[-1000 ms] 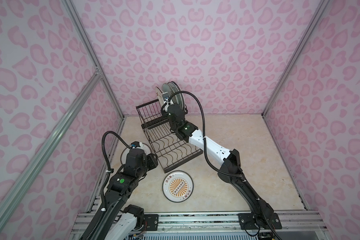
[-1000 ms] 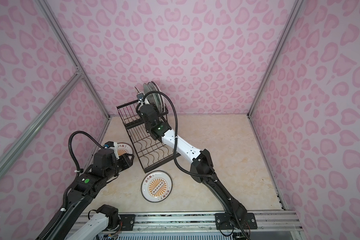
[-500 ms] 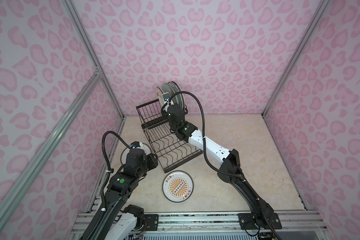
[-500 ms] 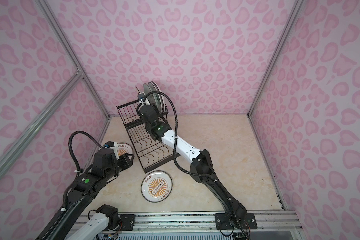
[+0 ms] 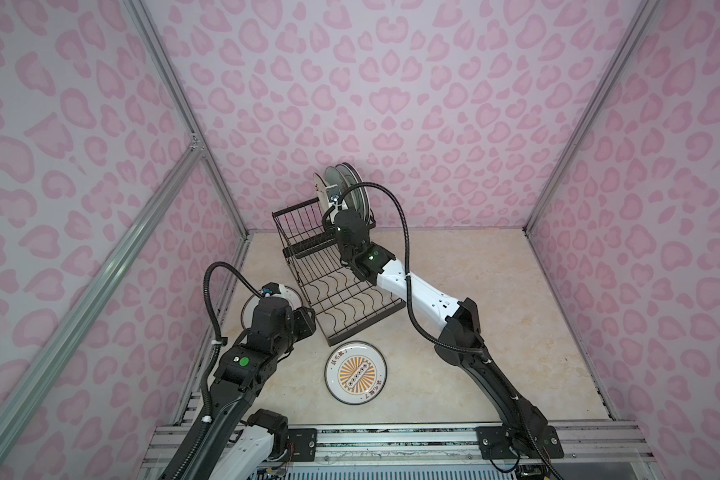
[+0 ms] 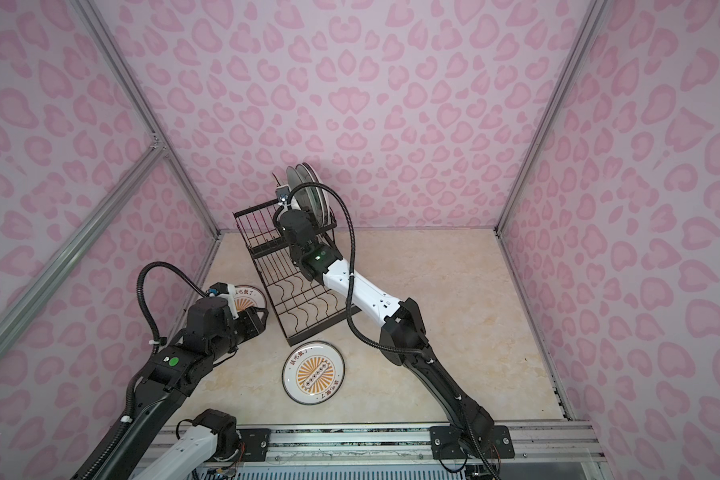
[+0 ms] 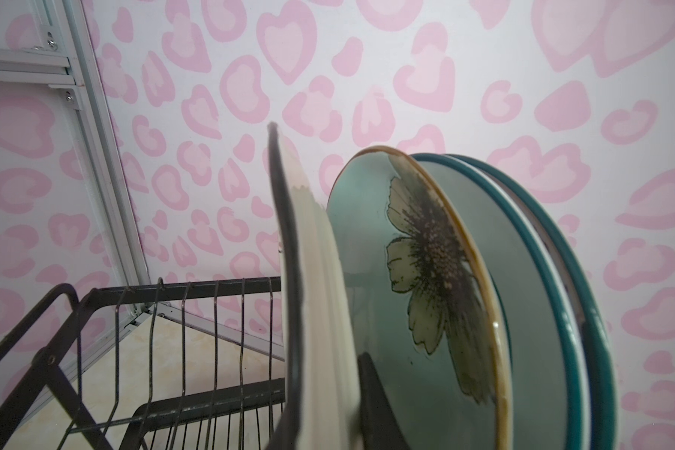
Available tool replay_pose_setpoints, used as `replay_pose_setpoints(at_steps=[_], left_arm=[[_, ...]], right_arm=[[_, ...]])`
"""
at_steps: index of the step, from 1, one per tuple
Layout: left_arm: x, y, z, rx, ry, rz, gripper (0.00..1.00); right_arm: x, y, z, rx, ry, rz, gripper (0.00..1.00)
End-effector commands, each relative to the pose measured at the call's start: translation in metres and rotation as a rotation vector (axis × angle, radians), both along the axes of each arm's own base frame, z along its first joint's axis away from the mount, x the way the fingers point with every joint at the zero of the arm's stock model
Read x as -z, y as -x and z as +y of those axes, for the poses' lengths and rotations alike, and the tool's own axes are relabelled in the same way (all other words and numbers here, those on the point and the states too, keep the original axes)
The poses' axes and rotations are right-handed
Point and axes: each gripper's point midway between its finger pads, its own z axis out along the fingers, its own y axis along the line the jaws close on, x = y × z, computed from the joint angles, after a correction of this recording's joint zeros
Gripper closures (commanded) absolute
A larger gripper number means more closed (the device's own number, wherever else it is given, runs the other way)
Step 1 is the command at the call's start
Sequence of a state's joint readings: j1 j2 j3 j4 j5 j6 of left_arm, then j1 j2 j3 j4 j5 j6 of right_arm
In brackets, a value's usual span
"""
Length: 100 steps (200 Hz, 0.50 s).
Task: Load plates into a dish rack
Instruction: Place the plate on the dish rack.
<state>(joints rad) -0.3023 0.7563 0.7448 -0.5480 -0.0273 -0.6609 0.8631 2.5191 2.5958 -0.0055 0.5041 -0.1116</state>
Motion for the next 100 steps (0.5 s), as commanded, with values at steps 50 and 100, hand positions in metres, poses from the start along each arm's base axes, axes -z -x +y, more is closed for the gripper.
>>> replay_pose_setpoints(at_steps=[50,100], left_arm=[[-0.006,0.0002,0.0024,0.001,-0.017,-0.016,0.52],[-0.0065,0.0004,0.0036,-0.004,-0.02,-0.018,0.52]], right_arm=[[-0.0107,-0.0015,0.0026,-0.004,-0.049,-0.05,0.88],[-0.0106,-0.0019,0.0022,0.001,-0.046,-0.054,0.83]])
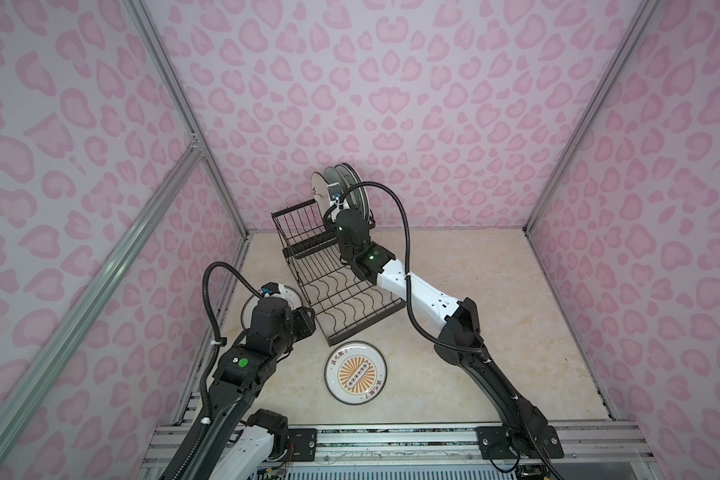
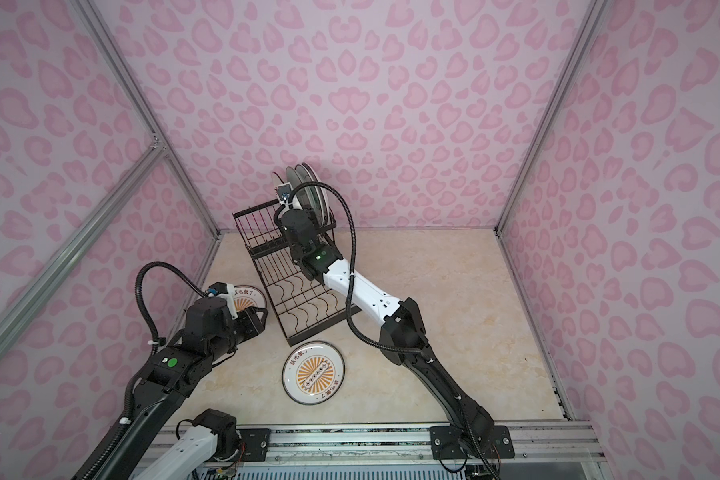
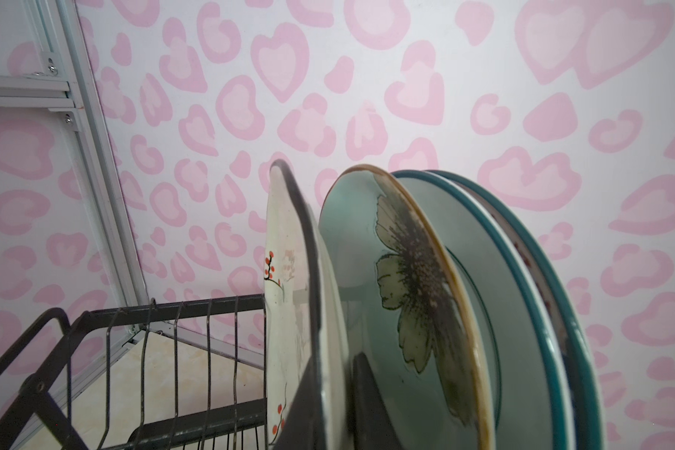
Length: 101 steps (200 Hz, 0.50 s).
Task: Load plates into a dish rack
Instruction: Place the plate on the dish rack.
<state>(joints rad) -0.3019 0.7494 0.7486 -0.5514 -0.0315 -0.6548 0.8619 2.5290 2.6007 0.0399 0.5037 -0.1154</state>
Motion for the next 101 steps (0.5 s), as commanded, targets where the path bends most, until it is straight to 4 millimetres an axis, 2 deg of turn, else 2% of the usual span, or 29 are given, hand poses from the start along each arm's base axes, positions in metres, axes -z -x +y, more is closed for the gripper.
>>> replay_pose_setpoints(at_steps=[1,101], left_arm=[[-0.0037,-0.0002,0.0026,-0.004,-0.015,-0.009,0.52],[-0.005,0.0003,0.0037,-0.008,-0.019,-0.013,0.5]], right_arm=[[-0.0049,-0.0002,0.0016,0.0,-0.018,-0.026,0.83],[-0.0137,0.0018,-0.0012,0.002,-0.026,-0.037,0.64]])
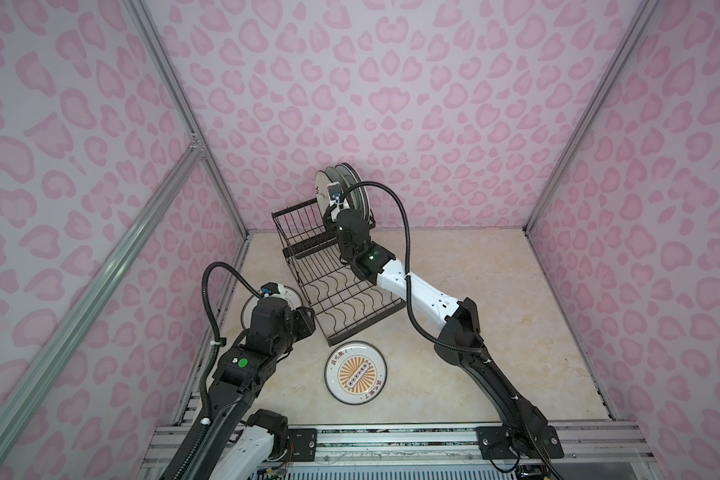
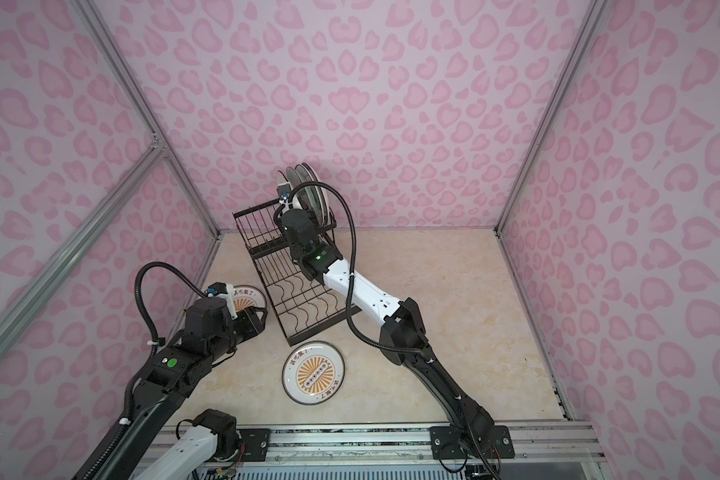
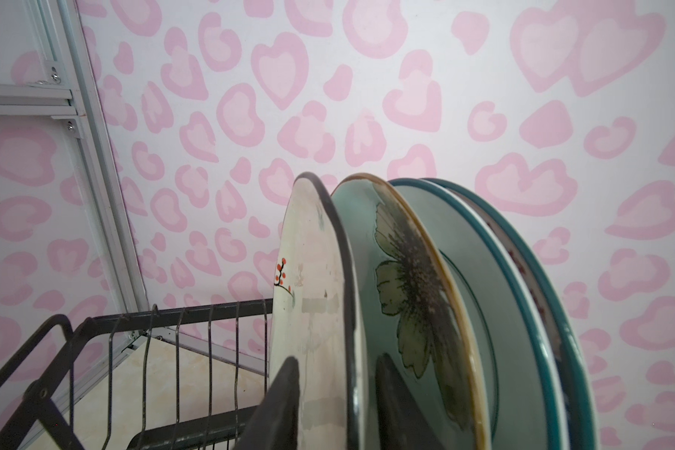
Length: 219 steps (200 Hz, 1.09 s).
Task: Load plates into a dish rack
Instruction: Place the plate on the dish rack.
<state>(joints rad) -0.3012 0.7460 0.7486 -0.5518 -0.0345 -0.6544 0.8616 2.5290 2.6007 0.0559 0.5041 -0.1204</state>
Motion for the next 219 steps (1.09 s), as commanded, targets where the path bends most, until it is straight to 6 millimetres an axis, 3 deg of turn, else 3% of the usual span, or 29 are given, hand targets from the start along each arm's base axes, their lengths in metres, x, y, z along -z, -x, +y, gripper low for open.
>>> replay_pose_setpoints(at_steps=[1,31,73,143,219], left_arm=[[-0.004,0.0,0.003,-0.005,-0.018,-0.01,0.5],[-0.005,-0.001,0.002,-0.005,-0.016,-0.01,0.5],[-0.004,0.0,0.004,-0.012,-0.02,-0.005,0.5],[-0.007,0.0,0.003,-0.009,-0.013,-0.011,0.5],[-0.014,-0.002,0.002,-0.002,-0.018,-0.025,0.49]], right_arm=[[-0.009,0.001,-0.001,0.001,-0.017,-0.024,0.64],[-0.012,0.003,0.0,-0.005,-0.019,-0.025,0.6],[-0.019,0.006,-0.002,-0.004,-0.024,-0.031,0.44],[-0.035,0.015,-0.007,-0.008,-0.031,-0.053,0.42],[-0.074,0.039,-0.014,-0.047,-0.055,-0.09,0.41]])
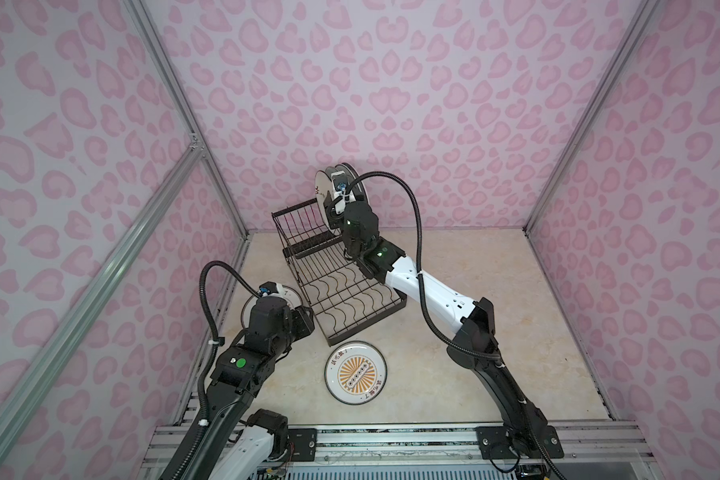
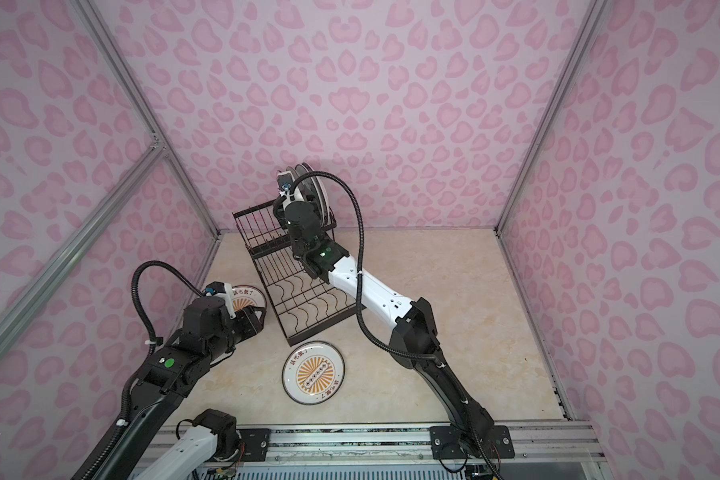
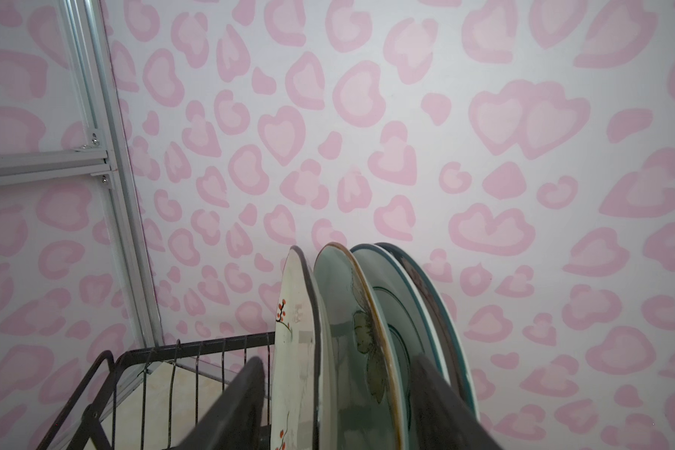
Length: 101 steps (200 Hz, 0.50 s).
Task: Load plates into a dish rack
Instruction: Place the plate on the dish rack.
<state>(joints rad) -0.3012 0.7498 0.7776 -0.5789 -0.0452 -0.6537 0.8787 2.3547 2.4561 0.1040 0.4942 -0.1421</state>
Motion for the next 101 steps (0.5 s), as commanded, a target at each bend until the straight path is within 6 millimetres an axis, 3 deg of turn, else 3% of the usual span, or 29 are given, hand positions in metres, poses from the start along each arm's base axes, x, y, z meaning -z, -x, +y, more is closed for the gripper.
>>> replay_pose_setpoints(at_steps=[1,18,23,55,101], left_arm=[[-0.009,-0.003,0.0,0.006,-0.011,-0.027,0.49],[-0.009,-0.003,0.001,0.003,-0.016,-0.026,0.49],[-0.01,-0.003,0.001,0.002,-0.016,-0.026,0.49],[-0.01,-0.004,-0.001,0.009,-0.01,-0.025,0.49],[-0.006,-0.006,-0.006,0.029,-0.001,-0.005,0.49]], right_arm=[[-0.016,0.009,0.001,-0.022,-0.018,-0.035,0.41],[-0.015,0.014,0.001,-0.033,-0.011,-0.03,0.41],[-0.03,0.02,-0.006,-0.035,-0.03,-0.043,0.41],[-0.039,0.035,-0.019,-0.077,-0.03,-0.025,0.42],[-0.043,0.055,-0.062,-0.157,-0.092,0.048,0.42]])
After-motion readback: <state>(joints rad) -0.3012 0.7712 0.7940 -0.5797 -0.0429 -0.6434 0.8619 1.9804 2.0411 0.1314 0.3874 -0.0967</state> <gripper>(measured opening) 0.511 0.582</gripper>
